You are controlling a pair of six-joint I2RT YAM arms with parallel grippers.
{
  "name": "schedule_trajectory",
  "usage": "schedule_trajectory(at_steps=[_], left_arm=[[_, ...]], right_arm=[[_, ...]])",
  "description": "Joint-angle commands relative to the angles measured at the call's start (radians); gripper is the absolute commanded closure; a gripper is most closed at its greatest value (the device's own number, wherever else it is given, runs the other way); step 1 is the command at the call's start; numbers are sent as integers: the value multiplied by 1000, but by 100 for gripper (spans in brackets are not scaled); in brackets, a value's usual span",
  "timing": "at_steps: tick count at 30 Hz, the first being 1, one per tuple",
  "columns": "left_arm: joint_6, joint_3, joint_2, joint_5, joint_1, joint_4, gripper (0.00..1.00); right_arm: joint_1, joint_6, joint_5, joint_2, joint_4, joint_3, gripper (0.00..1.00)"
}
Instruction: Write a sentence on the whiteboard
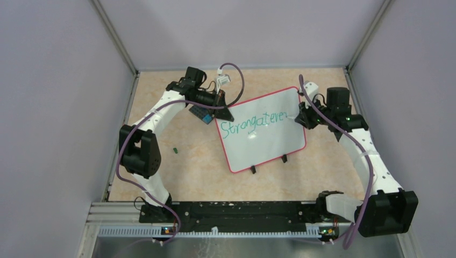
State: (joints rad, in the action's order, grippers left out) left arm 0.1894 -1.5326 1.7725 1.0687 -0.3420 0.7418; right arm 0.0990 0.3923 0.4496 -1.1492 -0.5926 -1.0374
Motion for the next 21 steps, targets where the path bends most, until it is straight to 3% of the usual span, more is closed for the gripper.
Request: schedule_trajectory(at_steps=[1, 21], left_arm=[[61, 12, 4, -25, -12, 5, 100], [61, 7, 9, -21, -11, 6, 100]], right_arm=[[-13, 11, 8, 32, 12, 25, 100], [-13, -25, 40, -18, 36, -52, 100]])
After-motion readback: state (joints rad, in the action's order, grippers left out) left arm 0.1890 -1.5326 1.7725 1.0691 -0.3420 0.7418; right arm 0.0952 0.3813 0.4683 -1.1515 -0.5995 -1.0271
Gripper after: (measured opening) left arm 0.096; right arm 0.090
